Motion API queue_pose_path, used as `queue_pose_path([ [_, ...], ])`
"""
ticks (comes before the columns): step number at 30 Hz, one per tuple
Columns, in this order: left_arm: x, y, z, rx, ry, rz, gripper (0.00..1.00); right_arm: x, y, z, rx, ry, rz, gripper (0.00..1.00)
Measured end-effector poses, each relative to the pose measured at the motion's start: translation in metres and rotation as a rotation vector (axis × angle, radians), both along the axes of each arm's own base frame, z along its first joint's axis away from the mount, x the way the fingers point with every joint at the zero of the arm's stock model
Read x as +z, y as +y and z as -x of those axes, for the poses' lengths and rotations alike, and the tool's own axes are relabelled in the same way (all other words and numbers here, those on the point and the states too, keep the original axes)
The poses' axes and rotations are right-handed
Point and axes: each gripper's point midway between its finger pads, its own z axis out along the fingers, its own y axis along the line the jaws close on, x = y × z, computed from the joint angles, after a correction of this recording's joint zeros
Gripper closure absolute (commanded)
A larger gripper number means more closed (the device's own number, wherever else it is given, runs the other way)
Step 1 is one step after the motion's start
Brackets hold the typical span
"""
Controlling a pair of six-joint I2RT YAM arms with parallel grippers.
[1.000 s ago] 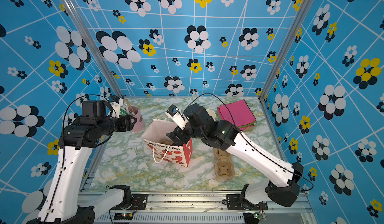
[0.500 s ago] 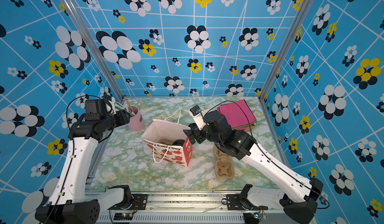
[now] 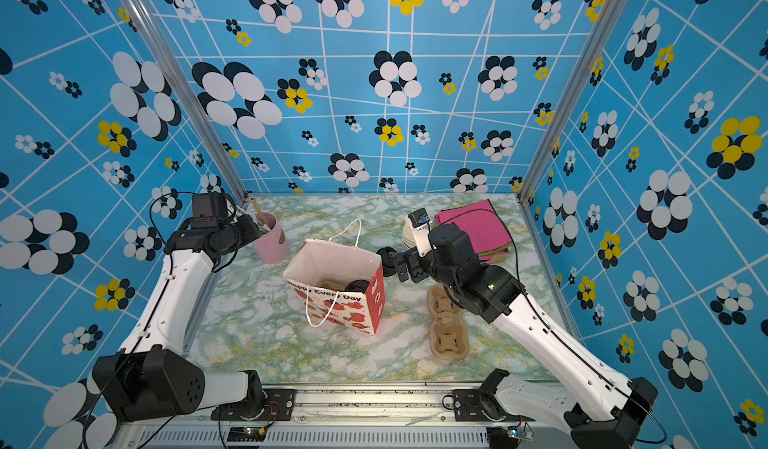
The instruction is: Pack the takeout coffee
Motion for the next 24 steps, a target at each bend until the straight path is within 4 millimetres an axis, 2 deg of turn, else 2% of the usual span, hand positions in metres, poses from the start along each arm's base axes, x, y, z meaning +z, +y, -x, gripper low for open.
queue_pose_path([
  [3, -0.009, 0.005, -0.007, 0.021, 0.013, 0.005, 0.58, 0.000, -0.003, 0.001, -0.006, 0.003, -0.008, 0.01],
  [10, -0.039, 0.011, -0.018, 0.053, 0.086, 0.019, 0.78, 0.003, -0.010, 0.002, -0.016, -0.007, -0.021, 0.01],
  [21, -0.031, 0.020, -0.028, 0.075, 0.058, -0.022, 0.99, -0.004, -0.012, 0.003, -0.021, 0.005, -0.016, 0.01],
  [24, -0.031, 0.022, -0.028, 0.078, 0.056, -0.035, 1.00, -0.005, -0.013, 0.004, -0.023, 0.006, -0.019, 0.01],
])
